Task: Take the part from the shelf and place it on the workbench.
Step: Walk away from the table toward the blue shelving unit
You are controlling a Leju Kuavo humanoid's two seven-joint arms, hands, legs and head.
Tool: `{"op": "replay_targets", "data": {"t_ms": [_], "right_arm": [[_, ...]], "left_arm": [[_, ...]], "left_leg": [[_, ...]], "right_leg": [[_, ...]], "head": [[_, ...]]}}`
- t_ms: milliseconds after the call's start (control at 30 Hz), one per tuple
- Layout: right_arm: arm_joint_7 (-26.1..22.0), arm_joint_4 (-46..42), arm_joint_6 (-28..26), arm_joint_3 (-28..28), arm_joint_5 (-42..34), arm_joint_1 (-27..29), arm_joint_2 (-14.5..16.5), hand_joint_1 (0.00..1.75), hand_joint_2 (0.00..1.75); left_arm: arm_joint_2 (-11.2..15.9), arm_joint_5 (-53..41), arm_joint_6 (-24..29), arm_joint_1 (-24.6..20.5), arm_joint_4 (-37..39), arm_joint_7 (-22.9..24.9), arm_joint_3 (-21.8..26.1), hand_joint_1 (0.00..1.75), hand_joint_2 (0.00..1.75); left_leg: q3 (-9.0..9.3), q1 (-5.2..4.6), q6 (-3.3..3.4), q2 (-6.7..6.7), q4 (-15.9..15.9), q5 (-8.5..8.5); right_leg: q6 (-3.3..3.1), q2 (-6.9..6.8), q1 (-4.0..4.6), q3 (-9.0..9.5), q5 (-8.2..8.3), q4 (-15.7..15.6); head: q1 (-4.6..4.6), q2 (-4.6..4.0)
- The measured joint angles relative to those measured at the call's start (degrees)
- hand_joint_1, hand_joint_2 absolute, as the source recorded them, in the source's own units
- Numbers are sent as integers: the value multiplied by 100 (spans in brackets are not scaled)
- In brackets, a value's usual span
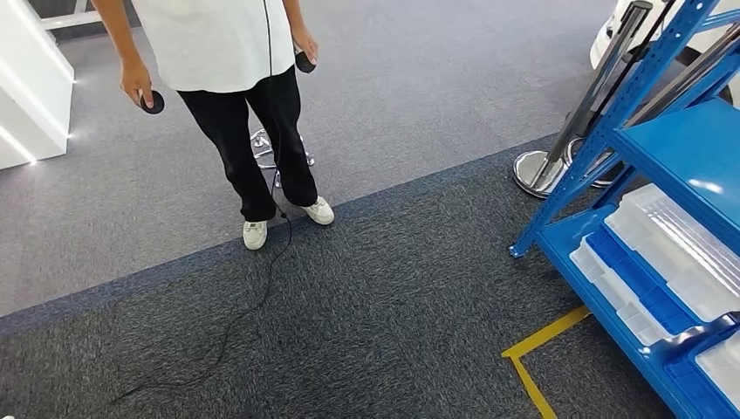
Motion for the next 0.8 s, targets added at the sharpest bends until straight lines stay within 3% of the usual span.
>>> {"op": "replay_targets", "data": {"t_ms": [33, 100, 167, 200, 233, 300, 367, 400, 500, 567, 633, 700, 733, 800], "right_arm": [[1, 0, 0, -3, 1, 9, -1, 0, 0], [2, 0, 0, -8, 1, 2, -1, 0, 0], [2, 0, 0, -11, 1, -5, -1, 0, 0], [2, 0, 0, -15, 1, -3, -1, 0, 0], [2, 0, 0, -21, 1, 2, -2, 0, 0], [3, 0, 0, -33, 1, 8, -6, 0, 0], [4, -1, 0, -39, 1, -3, -13, 0, 0], [7, -1, 0, -40, 1, -7, -14, 0, 0], [39, -2, 0, -49, 1, 4, -15, 0, 0], [62, -2, 1, -57, 1, -2, -16, 0, 0], [71, -2, 2, -66, 2, -15, -17, 0, 0], [77, -2, 3, -75, 3, -16, -19, 0, 0], [81, -2, 3, -79, 2, -12, -19, 0, 0], [90, -2, 5, -83, 2, -7, -17, 0, 0]], "left_arm": [[0, -2, -1, -2, 0, 1, -7, 0, 0], [0, -3, -5, 7, 1, 8, -16, 0, 0], [0, -1, -9, 28, 2, 16, -19, 0, 0], [0, -1, -12, 31, 2, 20, -20, 0, 0], [0, 0, -15, 28, 2, 21, -21, 0, 0], [0, 1, -23, 16, 2, 22, -23, 0, 0], [0, 1, -28, 7, 2, 26, -25, 0, 0], [-1, 1, -30, 0, 2, 31, -28, 0, 0], [-5, 2, -26, -33, 2, 50, -43, 0, 0], [-7, 3, -19, -39, 2, 54, -50, 0, 0], [-7, 7, -14, -22, 2, 61, -53, 0, 0], [-7, 13, -14, 5, 2, 71, -54, 0, 0], [-7, 16, -14, 13, 2, 75, -54, 0, 0], [-7, 18, -14, 14, 2, 76, -54, 0, 0]], "left_leg": [[2, 3, 53, 70, -32, 37], [-21, -9, 117, 229, -65, 78], [-52, -36, 130, 399, -62, 83], [-60, -46, 129, 484, -59, 82], [-63, -51, 126, 560, -56, 79], [-55, -55, 101, 694, -32, 57], [-55, -77, 46, 797, 6, 18], [-50, -86, 15, 839, 20, 3], [-7, -84, -77, 917, 30, -31], [-97, -56, -133, 688, 295, -244], [-396, -26, -170, 397, 963, -623], [-681, -17, -189, 321, 1543, -798], [-708, -16, -189, 309, 1568, -717], [-484, -12, -164, 223, 1017, -300]], "right_leg": [[20, -126, -1, -61, -91, 114], [45, -436, 6, -321, -461, 682], [76, -534, -1, -620, -788, 1380], [86, -550, -7, -663, -815, 1529], [90, -570, -11, -586, -733, 1451], [77, -705, -9, -159, -409, 740], [8, -901, 31, 171, -230, 129], [-33, -944, 54, 217, -224, 19], [-144, -818, 63, 208, -201, -24], [-222, -707, 27, 223, -160, -73], [-268, -583, 21, 208, -136, -77], [-278, -433, 31, 187, -131, -59], [-278, -352, 34, 182, -130, -46], [-274, -191, 35, 183, -132, -20]], "head": [[4, 0], [13, 0], [15, 0], [14, 0], [15, 0], [16, 0], [13, 0], [12, 0], [10, 0], [3, 0], [-4, 0], [-4, 0], [-4, 0], [-4, 0]]}}
